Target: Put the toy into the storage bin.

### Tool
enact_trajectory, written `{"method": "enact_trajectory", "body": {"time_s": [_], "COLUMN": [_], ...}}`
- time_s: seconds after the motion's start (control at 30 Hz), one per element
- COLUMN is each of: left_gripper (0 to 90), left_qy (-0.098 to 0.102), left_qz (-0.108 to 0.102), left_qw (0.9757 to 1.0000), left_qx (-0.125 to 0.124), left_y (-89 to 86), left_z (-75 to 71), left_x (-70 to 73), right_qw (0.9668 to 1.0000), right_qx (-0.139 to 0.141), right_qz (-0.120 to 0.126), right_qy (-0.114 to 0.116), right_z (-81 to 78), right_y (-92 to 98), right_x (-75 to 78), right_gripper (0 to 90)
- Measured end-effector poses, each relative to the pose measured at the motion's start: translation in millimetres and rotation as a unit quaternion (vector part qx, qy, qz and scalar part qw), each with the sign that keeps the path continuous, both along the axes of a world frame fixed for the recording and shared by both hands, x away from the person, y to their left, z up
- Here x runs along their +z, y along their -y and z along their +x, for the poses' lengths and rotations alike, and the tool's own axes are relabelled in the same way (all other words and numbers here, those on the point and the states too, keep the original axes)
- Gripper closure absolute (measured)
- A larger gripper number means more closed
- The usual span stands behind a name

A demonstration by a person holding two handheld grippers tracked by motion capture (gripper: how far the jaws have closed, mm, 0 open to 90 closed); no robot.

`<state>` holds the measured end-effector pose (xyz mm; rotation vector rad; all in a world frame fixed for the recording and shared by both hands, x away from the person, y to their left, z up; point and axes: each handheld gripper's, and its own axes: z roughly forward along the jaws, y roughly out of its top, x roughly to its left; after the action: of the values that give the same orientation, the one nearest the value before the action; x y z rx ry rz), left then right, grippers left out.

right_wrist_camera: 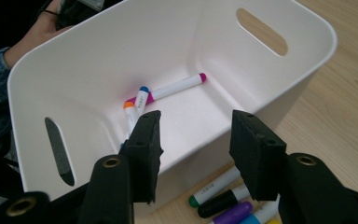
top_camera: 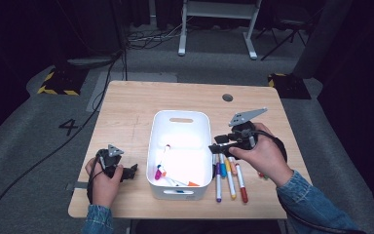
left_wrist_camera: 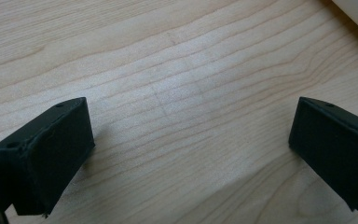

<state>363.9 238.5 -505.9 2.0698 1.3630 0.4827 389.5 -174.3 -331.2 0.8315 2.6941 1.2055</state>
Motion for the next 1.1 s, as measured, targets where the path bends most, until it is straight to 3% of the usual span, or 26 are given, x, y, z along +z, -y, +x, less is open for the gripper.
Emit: {"method": "enact_trajectory", "body": {"time_s": [0.43, 0.67, 0.87, 1.1], "left_gripper": [0.0, 0.0, 0.0, 0.0], "left_qy": [0.000, 0.000, 0.000, 0.000], "left_qz": [0.000, 0.000, 0.000, 0.001], "left_qw": [1.0000, 1.0000, 1.0000, 1.0000], "left_qx": [0.000, -0.001, 0.000, -0.001], "left_y": [0.0, -0.1, 0.0, -0.1], "left_z": [0.1, 0.0, 0.0, 0.0], "left_x": [0.0, 0.0, 0.0, 0.0], "right_qw": [0.9975, 0.9932, 0.9893, 0.9837], "right_qx": [-0.065, -0.093, -0.121, -0.141], "right_qz": [-0.028, -0.069, -0.080, -0.109], "right_qy": [0.005, 0.000, -0.008, -0.017], "right_z": [13.9, 22.4, 27.7, 35.9], "right_y": [54.6, 84.4, 101.7, 114.5], "right_x": [-5.1, -14.3, -20.3, -40.8], "right_gripper": [55.2, 62.4, 64.6, 65.5]}}
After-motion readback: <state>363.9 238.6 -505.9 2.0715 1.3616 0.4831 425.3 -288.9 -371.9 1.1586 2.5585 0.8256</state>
